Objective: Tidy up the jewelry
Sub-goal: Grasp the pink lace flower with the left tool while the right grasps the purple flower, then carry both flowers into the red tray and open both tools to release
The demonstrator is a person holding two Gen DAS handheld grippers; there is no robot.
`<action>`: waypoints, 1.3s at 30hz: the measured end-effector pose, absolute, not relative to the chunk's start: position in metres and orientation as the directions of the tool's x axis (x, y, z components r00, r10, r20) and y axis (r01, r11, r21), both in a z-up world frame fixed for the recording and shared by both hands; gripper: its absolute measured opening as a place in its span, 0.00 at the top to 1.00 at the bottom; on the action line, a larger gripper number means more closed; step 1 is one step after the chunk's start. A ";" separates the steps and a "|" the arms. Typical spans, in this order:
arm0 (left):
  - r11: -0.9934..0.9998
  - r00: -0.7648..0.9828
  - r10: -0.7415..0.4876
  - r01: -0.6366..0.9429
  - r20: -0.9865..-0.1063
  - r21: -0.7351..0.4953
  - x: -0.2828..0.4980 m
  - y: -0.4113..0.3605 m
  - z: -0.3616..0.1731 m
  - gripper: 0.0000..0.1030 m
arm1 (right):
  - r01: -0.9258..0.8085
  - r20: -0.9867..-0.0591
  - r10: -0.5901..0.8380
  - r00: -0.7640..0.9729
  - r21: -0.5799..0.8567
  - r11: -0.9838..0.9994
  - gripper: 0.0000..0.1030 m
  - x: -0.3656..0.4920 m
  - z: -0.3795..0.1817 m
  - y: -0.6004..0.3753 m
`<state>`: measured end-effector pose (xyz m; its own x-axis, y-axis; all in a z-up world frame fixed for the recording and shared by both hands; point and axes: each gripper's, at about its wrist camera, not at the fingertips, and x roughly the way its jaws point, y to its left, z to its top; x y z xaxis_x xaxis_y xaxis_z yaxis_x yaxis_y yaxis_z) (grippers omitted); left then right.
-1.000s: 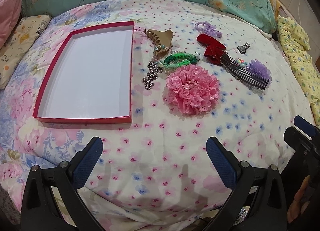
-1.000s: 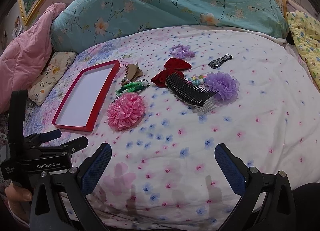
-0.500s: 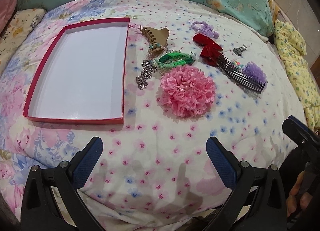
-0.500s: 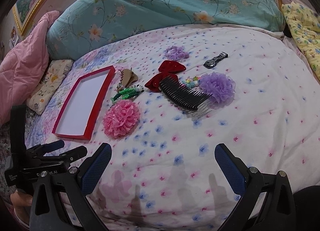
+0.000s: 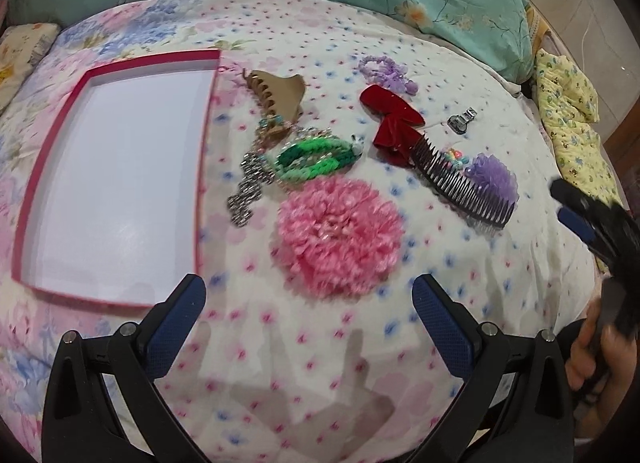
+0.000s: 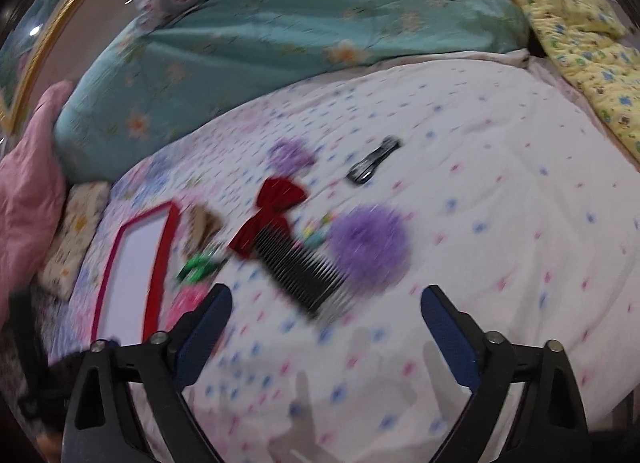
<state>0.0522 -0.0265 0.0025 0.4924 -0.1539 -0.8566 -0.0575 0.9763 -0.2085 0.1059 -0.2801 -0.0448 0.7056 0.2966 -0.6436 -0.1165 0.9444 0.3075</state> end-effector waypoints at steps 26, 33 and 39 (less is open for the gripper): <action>0.948 0.460 -0.285 0.002 -0.841 -0.320 0.065 -0.027 -0.006 0.75 | -0.014 -0.635 0.213 0.742 0.303 0.953 0.99 0.146 -0.034 -0.302; 0.947 0.515 -0.246 -0.054 -0.821 -0.317 0.047 0.006 0.011 0.75 | -0.161 -0.591 0.352 0.726 0.352 0.922 0.99 0.124 -0.013 -0.260; 0.948 0.543 -0.177 -0.129 -0.821 -0.290 0.029 0.047 0.016 0.75 | -0.298 -0.576 0.486 0.657 0.394 0.870 0.99 0.111 -0.014 -0.201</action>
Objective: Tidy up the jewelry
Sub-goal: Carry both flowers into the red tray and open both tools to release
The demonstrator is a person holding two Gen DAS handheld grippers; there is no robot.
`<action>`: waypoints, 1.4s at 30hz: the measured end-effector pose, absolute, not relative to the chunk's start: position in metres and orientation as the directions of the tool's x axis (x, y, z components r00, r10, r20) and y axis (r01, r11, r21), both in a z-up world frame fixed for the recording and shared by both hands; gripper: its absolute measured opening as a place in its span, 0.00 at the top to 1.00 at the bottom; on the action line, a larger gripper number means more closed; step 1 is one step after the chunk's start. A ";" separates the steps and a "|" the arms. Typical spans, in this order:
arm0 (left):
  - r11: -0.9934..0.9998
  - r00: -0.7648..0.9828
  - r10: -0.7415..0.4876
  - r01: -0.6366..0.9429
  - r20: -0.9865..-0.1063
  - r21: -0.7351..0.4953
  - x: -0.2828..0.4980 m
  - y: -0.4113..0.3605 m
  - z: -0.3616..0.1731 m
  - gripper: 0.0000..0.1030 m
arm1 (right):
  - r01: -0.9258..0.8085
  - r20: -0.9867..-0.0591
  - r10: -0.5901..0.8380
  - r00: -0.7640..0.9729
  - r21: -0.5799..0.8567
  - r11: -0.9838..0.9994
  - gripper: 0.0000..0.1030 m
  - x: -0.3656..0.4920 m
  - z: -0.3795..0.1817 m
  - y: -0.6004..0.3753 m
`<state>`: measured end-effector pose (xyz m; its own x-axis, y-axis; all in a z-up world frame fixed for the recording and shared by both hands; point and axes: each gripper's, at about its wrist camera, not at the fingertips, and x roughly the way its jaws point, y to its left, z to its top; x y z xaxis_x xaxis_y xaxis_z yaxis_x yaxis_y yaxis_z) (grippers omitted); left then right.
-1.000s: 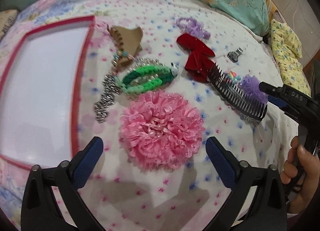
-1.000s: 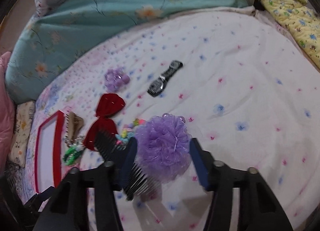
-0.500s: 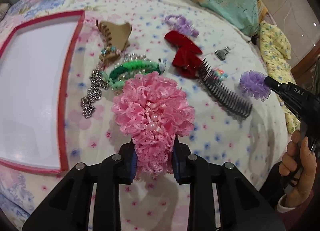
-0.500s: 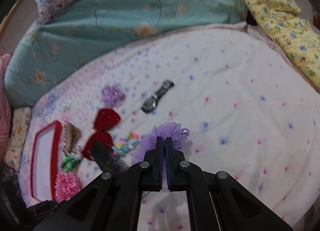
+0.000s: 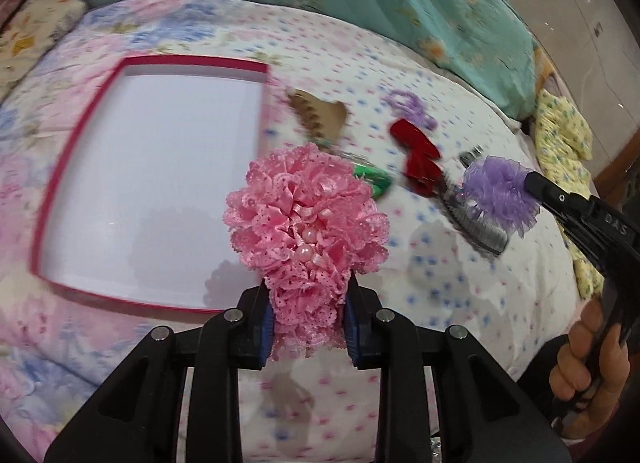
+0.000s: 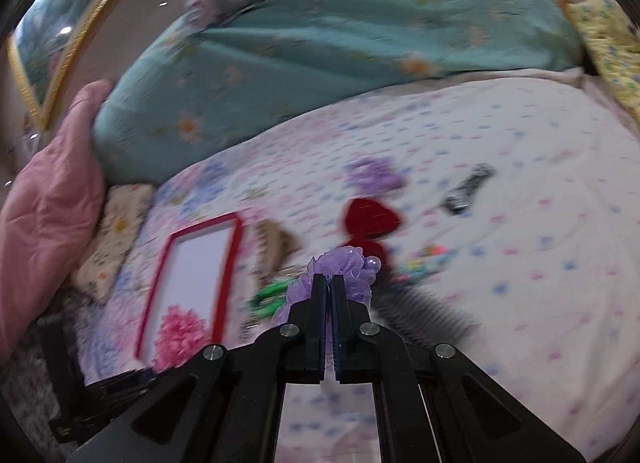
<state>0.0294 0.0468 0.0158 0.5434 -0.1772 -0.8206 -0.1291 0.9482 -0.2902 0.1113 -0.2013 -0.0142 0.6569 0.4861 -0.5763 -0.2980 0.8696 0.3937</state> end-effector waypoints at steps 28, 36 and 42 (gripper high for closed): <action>0.909 0.480 -0.044 -0.345 -0.876 -0.235 0.022 0.180 -0.036 0.74 | -0.553 -0.693 0.642 0.328 0.411 0.725 0.98 0.095 -0.101 0.030; 0.904 0.456 -0.038 -0.364 -0.889 -0.225 0.024 0.186 -0.050 0.70 | -0.543 -0.727 0.596 0.341 0.365 0.756 0.96 0.099 -0.118 0.034; 0.905 0.461 -0.034 -0.362 -0.887 -0.223 0.023 0.187 -0.048 0.53 | -0.542 -0.732 0.591 0.340 0.361 0.759 0.93 0.105 -0.119 0.037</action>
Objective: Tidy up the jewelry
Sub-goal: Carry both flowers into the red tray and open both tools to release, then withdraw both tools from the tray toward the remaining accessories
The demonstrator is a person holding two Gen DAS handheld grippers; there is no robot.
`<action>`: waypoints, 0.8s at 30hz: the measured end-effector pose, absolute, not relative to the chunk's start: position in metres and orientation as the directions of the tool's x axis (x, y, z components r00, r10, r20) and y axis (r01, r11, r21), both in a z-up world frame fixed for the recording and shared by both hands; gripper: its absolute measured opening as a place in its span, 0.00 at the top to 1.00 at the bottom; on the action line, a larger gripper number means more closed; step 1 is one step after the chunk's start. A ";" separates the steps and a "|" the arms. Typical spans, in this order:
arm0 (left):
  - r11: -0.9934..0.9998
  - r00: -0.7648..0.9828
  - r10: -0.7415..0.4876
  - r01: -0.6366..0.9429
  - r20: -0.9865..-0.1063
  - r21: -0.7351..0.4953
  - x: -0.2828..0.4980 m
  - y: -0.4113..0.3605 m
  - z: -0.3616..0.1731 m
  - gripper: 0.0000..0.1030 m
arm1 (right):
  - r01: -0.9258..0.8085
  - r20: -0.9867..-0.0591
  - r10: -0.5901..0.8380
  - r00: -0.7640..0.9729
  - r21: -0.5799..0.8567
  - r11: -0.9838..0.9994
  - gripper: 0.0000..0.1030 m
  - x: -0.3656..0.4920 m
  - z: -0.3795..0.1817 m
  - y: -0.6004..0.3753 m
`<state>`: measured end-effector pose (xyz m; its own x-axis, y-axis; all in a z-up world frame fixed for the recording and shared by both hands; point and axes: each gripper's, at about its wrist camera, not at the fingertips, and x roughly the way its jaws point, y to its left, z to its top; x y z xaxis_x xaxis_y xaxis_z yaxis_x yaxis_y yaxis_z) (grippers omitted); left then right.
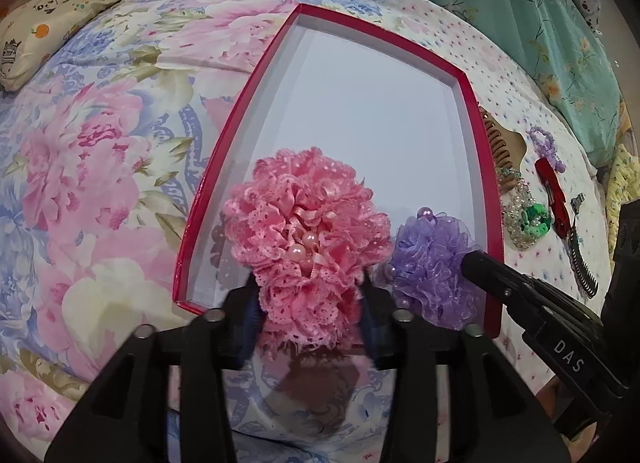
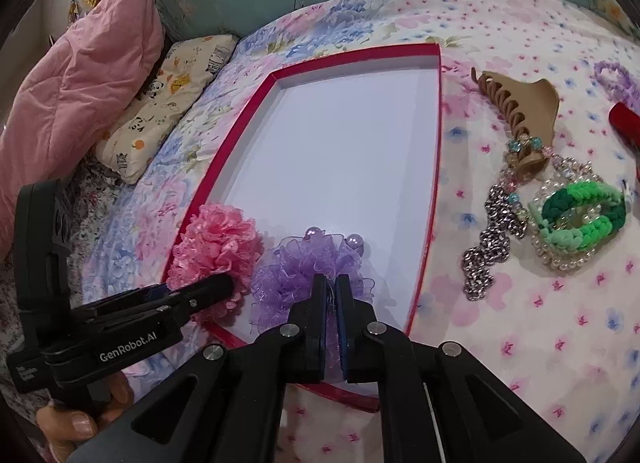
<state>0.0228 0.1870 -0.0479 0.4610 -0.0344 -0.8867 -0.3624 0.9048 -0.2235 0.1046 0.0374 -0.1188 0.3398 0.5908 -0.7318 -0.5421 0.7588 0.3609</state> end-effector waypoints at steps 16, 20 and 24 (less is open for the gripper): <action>0.909 0.485 0.028 -0.375 -0.874 -0.180 0.003 0.177 -0.026 0.30 | -0.547 -0.689 0.607 0.395 0.355 0.758 0.65 0.090 -0.092 0.016; 0.897 0.505 0.018 -0.390 -0.863 -0.210 -0.004 0.180 -0.020 0.30 | -0.541 -0.675 0.624 0.394 0.379 0.751 0.57 0.086 -0.087 0.004; 0.896 0.515 0.006 -0.383 -0.857 -0.224 -0.007 0.175 -0.015 0.30 | -0.525 -0.661 0.630 0.408 0.395 0.754 0.49 0.083 -0.082 -0.015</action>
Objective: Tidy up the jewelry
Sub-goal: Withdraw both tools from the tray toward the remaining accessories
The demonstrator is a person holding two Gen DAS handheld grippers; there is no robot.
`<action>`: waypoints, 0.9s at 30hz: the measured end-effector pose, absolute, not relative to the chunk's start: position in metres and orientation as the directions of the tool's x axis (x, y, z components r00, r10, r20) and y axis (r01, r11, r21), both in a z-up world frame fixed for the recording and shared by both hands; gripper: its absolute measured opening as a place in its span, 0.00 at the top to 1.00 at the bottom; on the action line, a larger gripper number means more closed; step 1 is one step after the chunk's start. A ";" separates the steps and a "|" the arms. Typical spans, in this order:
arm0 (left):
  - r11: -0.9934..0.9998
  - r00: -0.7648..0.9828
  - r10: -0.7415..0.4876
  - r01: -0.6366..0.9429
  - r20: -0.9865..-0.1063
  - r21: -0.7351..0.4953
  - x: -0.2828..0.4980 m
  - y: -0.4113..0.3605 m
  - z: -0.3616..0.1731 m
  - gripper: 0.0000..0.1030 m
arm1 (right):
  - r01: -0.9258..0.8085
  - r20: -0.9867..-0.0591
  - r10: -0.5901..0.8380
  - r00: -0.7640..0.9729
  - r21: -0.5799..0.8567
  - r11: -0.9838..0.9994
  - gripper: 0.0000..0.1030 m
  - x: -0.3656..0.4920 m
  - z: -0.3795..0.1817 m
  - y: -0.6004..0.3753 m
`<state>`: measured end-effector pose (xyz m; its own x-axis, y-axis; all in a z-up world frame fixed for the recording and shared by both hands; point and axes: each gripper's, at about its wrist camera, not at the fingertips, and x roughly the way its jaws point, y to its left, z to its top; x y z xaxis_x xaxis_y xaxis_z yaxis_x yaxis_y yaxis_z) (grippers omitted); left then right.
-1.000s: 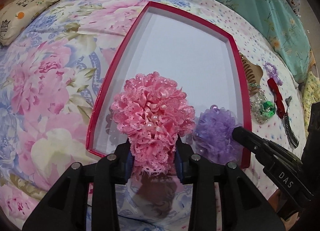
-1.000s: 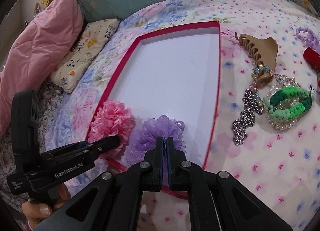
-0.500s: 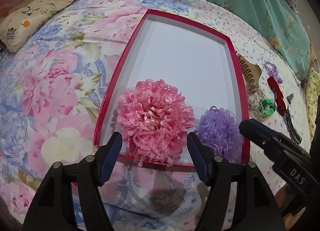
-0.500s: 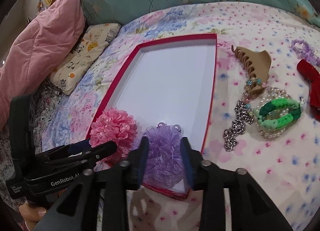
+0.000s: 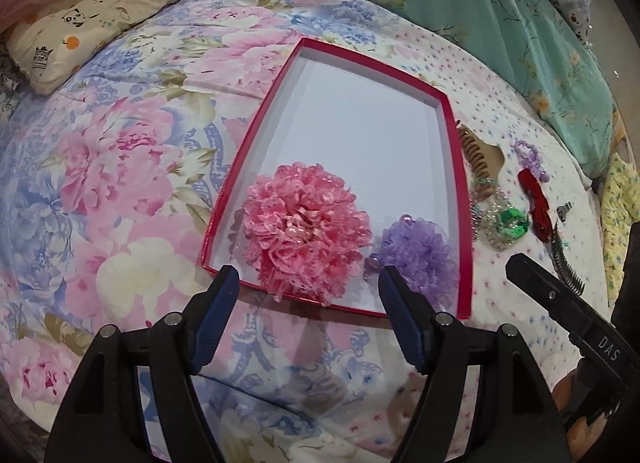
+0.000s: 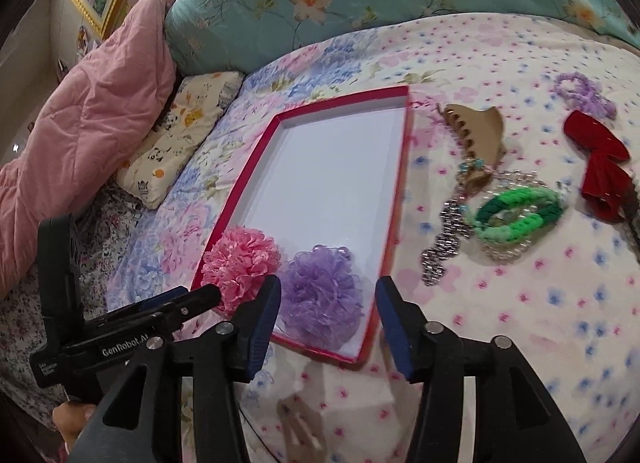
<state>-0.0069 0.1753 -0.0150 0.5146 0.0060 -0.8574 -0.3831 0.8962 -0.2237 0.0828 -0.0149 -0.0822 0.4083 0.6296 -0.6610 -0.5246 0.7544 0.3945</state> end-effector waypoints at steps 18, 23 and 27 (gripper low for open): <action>0.902 0.597 -0.136 -0.256 -0.790 -0.348 -0.002 0.107 0.003 0.30 | -0.374 -0.641 0.565 0.520 0.423 0.825 0.39 0.075 -0.069 -0.131; 0.942 0.607 -0.139 -0.163 -0.783 -0.293 0.011 0.069 0.014 0.26 | -0.313 -0.632 0.531 0.564 0.432 0.846 0.39 0.086 -0.063 -0.162; 0.967 0.584 -0.153 -0.078 -0.797 -0.242 0.026 0.041 0.018 0.24 | -0.272 -0.619 0.511 0.596 0.444 0.854 0.39 0.099 -0.056 -0.183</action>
